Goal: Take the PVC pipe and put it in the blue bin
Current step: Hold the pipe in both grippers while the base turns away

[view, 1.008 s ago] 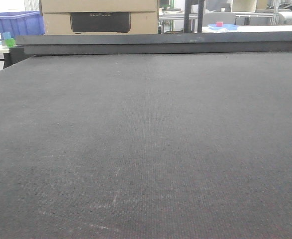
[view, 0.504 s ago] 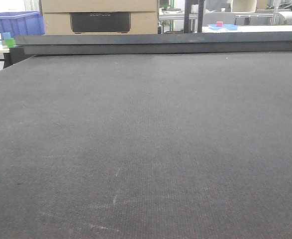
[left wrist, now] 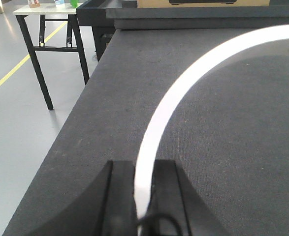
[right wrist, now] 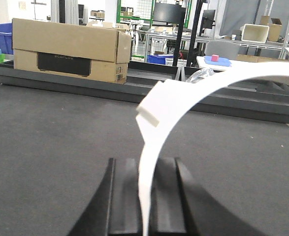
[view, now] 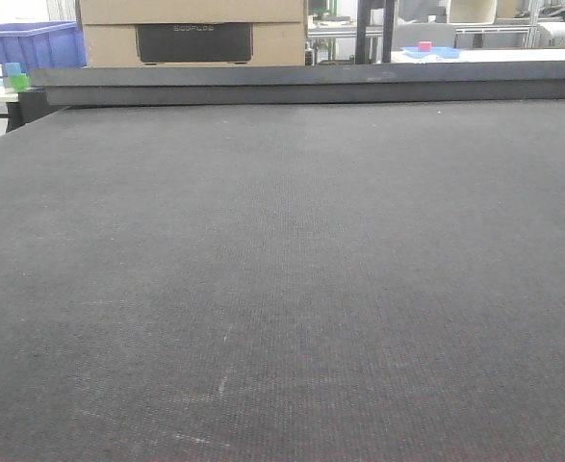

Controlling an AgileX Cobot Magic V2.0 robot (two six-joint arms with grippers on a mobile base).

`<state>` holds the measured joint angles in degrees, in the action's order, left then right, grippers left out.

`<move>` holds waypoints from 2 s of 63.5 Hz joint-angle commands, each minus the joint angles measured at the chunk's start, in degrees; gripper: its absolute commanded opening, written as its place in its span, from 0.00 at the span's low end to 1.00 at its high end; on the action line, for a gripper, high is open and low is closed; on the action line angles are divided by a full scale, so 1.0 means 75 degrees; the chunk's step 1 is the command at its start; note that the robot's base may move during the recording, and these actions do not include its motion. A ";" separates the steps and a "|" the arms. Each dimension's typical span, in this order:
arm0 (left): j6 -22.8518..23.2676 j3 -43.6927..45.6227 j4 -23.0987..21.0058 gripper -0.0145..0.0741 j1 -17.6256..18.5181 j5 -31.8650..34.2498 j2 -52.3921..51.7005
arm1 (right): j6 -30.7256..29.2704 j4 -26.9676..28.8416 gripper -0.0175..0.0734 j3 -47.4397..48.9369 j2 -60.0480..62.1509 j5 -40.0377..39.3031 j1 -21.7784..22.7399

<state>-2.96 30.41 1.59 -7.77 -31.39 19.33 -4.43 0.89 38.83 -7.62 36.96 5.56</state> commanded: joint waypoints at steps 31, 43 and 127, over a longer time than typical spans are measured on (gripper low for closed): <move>0.0003 0.0004 -0.0092 0.04 0.0015 0.0122 -0.0049 | 0.0005 -0.0016 0.02 -0.0011 0.0026 -0.0195 -0.0017; 0.0003 0.0004 -0.0092 0.04 0.0015 0.0122 -0.0049 | 0.0005 -0.0016 0.02 -0.0011 0.0026 -0.0195 -0.0017; 0.0003 0.0004 -0.0092 0.04 0.0015 0.0122 -0.0049 | 0.0005 -0.0016 0.02 -0.0011 0.0026 -0.0195 -0.0017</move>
<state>-2.96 30.35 1.46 -7.77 -31.50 19.33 -4.43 0.89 38.83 -7.62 36.96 5.56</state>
